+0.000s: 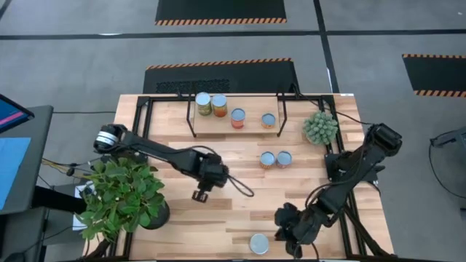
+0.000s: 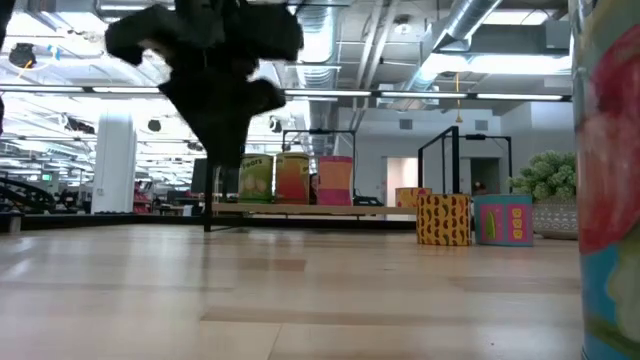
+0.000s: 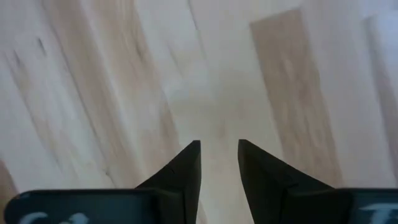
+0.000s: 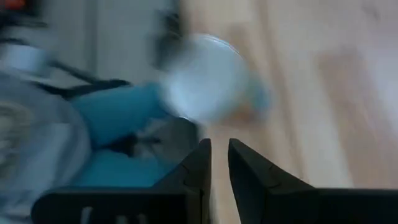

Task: Pick and place cans onto a shelf
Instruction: Put the canned tomatoes on the shelf

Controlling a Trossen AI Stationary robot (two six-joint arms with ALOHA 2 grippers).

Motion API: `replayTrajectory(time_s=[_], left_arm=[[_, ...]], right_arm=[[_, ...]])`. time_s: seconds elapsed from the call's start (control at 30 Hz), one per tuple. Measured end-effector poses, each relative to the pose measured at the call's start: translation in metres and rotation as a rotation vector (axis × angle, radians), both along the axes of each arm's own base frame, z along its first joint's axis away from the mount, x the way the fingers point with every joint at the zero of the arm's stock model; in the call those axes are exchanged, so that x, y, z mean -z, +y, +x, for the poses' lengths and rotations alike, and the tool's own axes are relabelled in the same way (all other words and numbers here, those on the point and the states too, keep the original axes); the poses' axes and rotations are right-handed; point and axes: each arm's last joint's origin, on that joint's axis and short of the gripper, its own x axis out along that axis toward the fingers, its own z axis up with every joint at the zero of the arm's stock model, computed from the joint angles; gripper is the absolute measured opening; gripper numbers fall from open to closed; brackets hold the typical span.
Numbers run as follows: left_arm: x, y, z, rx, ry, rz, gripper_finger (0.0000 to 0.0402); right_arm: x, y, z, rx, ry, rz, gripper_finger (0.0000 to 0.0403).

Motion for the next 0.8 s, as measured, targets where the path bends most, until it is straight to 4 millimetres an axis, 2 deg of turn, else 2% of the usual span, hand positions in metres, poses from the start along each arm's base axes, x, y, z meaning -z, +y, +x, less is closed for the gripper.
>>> replayTrajectory(time_s=[0.1,0.2,0.3,0.43,0.6,0.8], left_arm=[[0.008,0.005,-0.018,-0.008,-0.004,-0.006,0.0093],[0.013,0.014,-0.030,-0.038,-0.096,-0.010,0.0093],[0.018,0.024,-0.038,-0.074,-0.183,-0.023,0.0093],[0.015,0.035,-0.045,-0.130,-0.255,-0.050,0.0093],[0.015,0.038,-0.046,-0.153,-0.251,-0.051,0.0093],[0.015,0.038,-0.046,-0.152,-0.255,-0.051,0.0093]], right_arm=[[-0.026,0.011,0.005,-0.049,-0.115,0.012,0.0082],[-0.047,0.019,0.005,-0.046,-0.214,-0.019,0.0082],[-0.057,0.027,0.004,-0.081,-0.278,-0.063,0.0082],[-0.040,0.042,0.014,-0.098,-0.248,-0.113,0.0082],[-0.015,0.075,0.026,-0.181,-0.180,-0.117,0.0082],[-0.005,0.112,0.039,-0.220,-0.180,-0.103,0.0081]])
